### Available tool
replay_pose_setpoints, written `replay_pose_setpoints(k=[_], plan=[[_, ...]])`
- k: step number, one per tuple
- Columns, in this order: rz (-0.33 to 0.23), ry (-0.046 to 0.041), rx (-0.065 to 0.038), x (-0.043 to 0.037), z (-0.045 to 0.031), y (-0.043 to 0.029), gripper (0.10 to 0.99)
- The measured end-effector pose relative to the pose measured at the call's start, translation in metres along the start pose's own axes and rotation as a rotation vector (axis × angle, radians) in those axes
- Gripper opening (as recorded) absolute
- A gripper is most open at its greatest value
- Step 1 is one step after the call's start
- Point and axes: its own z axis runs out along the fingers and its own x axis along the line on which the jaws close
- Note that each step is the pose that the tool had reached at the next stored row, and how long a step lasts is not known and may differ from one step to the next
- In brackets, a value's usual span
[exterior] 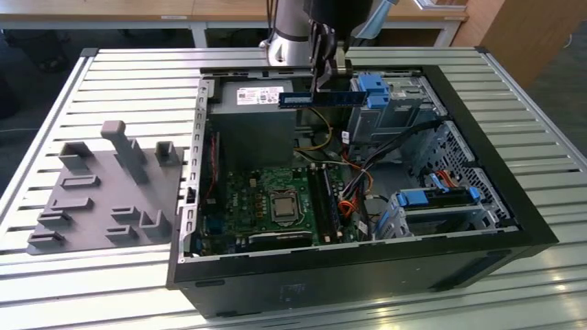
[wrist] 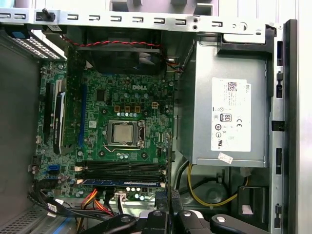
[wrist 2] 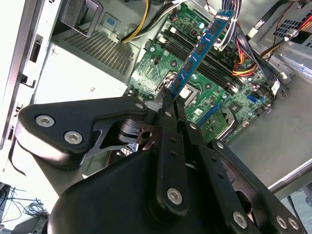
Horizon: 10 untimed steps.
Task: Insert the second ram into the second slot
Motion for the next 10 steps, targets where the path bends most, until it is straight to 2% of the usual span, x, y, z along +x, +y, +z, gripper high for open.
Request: replay_pose_setpoints(k=[10], plan=[[0.000, 0.0001, 0.000, 0.0048, -0.0001, 0.0001, 0.137]])
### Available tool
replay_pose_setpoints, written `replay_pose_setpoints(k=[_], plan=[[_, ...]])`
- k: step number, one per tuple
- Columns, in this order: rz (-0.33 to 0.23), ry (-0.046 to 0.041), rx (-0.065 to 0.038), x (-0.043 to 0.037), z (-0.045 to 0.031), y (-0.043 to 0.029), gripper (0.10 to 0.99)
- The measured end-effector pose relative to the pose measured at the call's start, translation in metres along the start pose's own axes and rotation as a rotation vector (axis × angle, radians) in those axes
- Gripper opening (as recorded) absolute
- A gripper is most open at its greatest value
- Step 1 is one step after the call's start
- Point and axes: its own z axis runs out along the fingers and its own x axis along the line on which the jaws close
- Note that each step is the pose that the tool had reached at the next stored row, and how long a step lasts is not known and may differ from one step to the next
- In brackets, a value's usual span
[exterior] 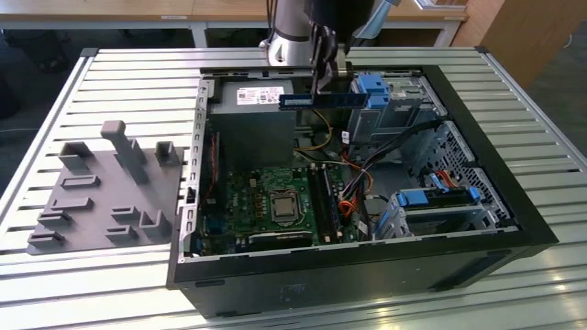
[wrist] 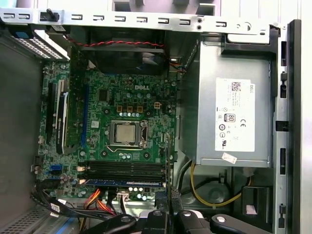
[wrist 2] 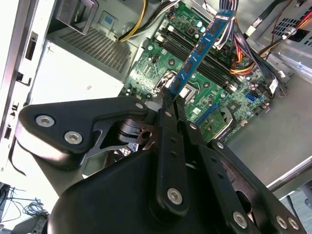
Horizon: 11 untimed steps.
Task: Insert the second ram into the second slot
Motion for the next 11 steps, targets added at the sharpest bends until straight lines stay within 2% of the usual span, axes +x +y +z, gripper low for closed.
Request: replay_pose_setpoints(k=[11], plan=[[0.000, 0.0000, 0.000, 0.0139, 0.0000, 0.0004, 0.137]])
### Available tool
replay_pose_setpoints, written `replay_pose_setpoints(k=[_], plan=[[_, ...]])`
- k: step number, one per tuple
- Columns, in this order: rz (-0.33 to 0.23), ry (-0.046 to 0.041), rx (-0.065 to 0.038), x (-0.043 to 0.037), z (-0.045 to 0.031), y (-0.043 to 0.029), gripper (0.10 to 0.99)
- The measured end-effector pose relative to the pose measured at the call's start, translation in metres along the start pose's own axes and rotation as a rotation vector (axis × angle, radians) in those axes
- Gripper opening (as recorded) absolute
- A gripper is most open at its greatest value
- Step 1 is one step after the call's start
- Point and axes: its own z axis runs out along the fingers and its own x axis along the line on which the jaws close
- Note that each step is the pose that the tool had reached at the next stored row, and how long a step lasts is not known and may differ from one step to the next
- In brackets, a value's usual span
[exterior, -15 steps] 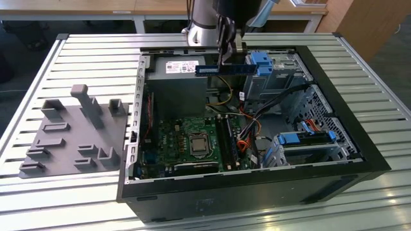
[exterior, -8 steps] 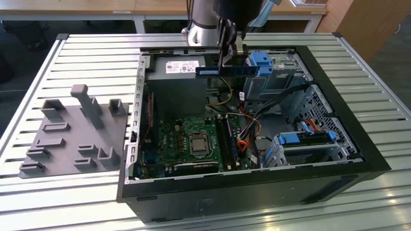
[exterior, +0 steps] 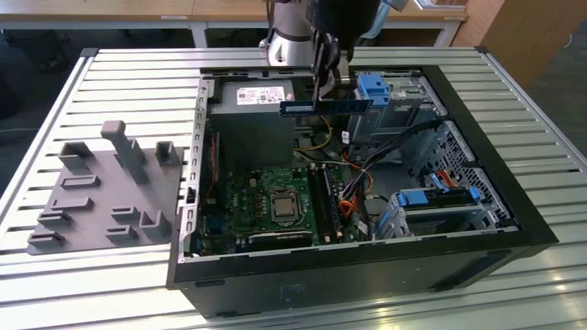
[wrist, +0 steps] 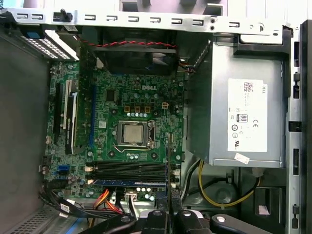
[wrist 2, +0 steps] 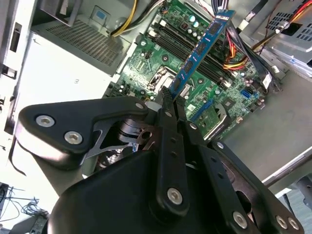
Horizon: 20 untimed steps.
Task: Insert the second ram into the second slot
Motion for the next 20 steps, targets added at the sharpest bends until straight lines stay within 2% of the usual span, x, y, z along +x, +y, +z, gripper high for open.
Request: replay_pose_setpoints(k=[6, 13, 20], plan=[[0.000, -0.0008, 0.000, 0.0075, 0.0002, 0.0003, 0.137], [-0.001, -0.0066, 0.001, 0.0187, 0.0001, 0.0009, 0.137], [-0.004, -0.0065, 0.001, 0.0266, 0.0000, 0.0011, 0.137]])
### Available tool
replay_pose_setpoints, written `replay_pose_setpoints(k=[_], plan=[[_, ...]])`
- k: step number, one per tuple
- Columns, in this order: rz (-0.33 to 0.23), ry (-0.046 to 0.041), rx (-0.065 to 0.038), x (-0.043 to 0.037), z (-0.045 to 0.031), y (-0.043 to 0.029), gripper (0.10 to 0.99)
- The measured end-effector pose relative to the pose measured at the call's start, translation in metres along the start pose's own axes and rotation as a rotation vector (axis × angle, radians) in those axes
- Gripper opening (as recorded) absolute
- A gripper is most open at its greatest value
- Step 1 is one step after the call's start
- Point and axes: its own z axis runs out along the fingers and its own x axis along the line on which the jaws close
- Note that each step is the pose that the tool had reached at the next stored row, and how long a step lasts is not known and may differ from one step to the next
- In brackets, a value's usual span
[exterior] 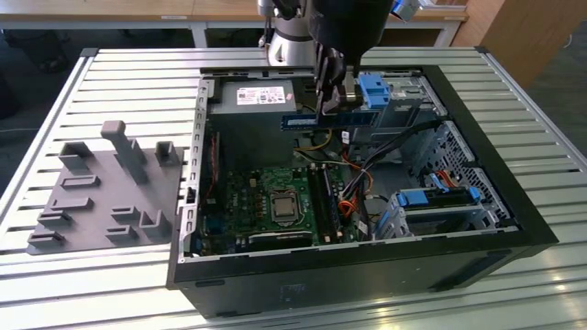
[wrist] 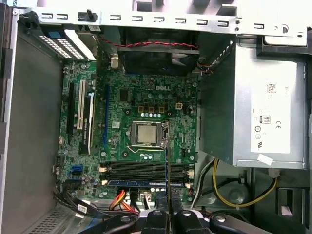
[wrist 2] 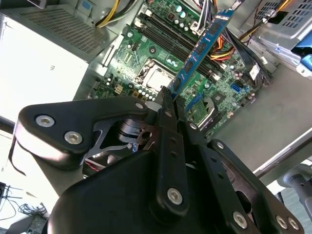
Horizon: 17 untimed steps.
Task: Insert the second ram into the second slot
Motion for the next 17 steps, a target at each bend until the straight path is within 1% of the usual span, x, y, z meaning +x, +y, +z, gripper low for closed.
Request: replay_pose_setpoints(k=[3, 8, 17], plan=[[0.000, 0.0000, 0.001, 0.0022, 0.0000, 0.0002, 0.137], [0.004, 0.0001, 0.003, 0.0027, 0.0000, 0.0002, 0.137], [0.046, 0.0012, 0.004, 0.0027, 0.0000, 0.0003, 0.137]])
